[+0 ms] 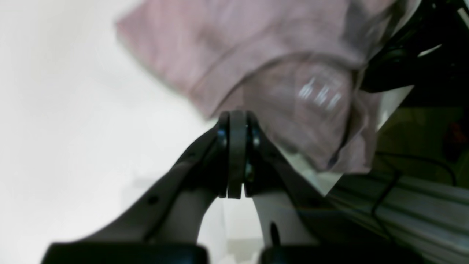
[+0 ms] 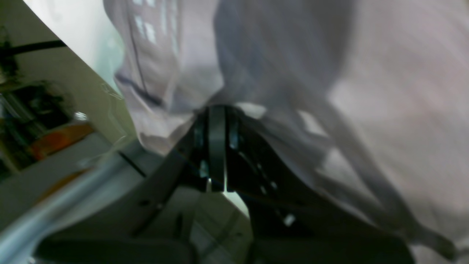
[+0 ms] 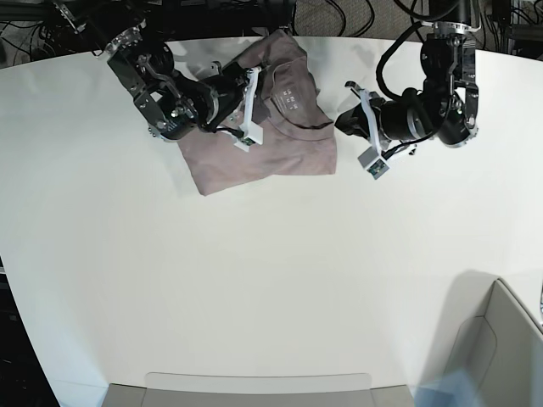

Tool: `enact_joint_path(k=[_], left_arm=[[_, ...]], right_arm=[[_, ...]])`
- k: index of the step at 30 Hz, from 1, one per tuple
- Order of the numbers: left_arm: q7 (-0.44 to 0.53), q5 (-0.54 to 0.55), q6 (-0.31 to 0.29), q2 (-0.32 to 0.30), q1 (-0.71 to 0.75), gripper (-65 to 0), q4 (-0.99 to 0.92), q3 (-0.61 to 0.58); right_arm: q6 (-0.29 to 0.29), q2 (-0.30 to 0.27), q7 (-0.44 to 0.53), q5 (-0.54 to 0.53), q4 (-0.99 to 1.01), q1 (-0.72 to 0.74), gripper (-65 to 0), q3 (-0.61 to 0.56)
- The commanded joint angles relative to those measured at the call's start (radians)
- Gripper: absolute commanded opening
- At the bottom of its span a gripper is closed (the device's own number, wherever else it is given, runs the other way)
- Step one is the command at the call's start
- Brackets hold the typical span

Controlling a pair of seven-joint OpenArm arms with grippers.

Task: Fold the T-shirt properly
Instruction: 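Flatten and release the folded bundle with the right gripper, withdraw it, then grasp the folded shirt edge with the left gripper and drag it toward the table center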

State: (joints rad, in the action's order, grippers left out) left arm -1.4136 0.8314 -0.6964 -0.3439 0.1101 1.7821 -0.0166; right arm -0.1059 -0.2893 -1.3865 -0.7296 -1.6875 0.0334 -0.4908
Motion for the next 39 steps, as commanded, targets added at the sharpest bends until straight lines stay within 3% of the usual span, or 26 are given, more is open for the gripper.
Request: enact_joint_path(k=[1, 4, 7, 11, 16, 21, 24, 28, 31, 34, 39], left_arm=[[0.017, 0.021, -0.002, -0.007, -0.013, -65.0, 0.017, 0.007], [0.017, 0.021, -0.002, -0.007, -0.013, -65.0, 0.017, 0.007], [0.017, 0.021, -0.002, -0.007, 0.004, -65.0, 0.017, 0.008], [0.017, 0.021, -0.002, -0.007, 0.006, -65.0, 0.017, 0.008], [0.017, 0.021, -0.002, -0.008, 0.006, -65.0, 0.017, 0.008], [0.017, 0.019, -0.002, -0.008, 0.006, -65.0, 0.017, 0.008], [0.017, 0.019, -0.002, -0.008, 0.006, -65.0, 0.017, 0.004], [0.017, 0.019, -0.002, -0.005, 0.006, -65.0, 0.015, -0.001], [0.017, 0.019, -0.002, -0.005, 0.004, -65.0, 0.015, -0.001], [0.017, 0.019, -0.002, -0.004, 0.003, -65.0, 0.015, -0.001], [0.017, 0.019, -0.002, -0.002, 0.001, -65.0, 0.015, -0.001]], right_arm=[[-0.005, 0.009, 0.032, -0.02, 0.004, 0.018, -65.0, 0.008], [-0.005, 0.034, 0.152, -0.021, 0.073, 0.047, -65.0, 0.001], [-0.005, 0.098, 0.246, -0.021, 0.165, 0.113, -65.0, -0.027], [-0.01, 0.178, 0.457, -0.021, 0.261, 0.165, -65.0, -0.026], [-0.019, 0.167, 0.703, -0.026, 0.208, 0.153, -65.0, -0.018], [-0.025, 0.126, 0.737, -0.023, 0.028, 0.064, -65.0, 0.152], [-0.081, 0.072, 0.671, -0.021, -0.089, -0.003, -65.0, 0.33], [-0.134, -0.043, 0.408, -0.023, -0.171, -0.02, -65.0, 0.485], [-0.137, -0.081, 0.195, -0.026, -0.193, -0.02, -65.0, 0.57], [-0.134, -0.087, 0.008, -0.026, -0.201, -0.022, -65.0, 0.588], [-0.081, -0.07, -0.01, -0.014, -0.17, -0.028, -65.0, 0.461]])
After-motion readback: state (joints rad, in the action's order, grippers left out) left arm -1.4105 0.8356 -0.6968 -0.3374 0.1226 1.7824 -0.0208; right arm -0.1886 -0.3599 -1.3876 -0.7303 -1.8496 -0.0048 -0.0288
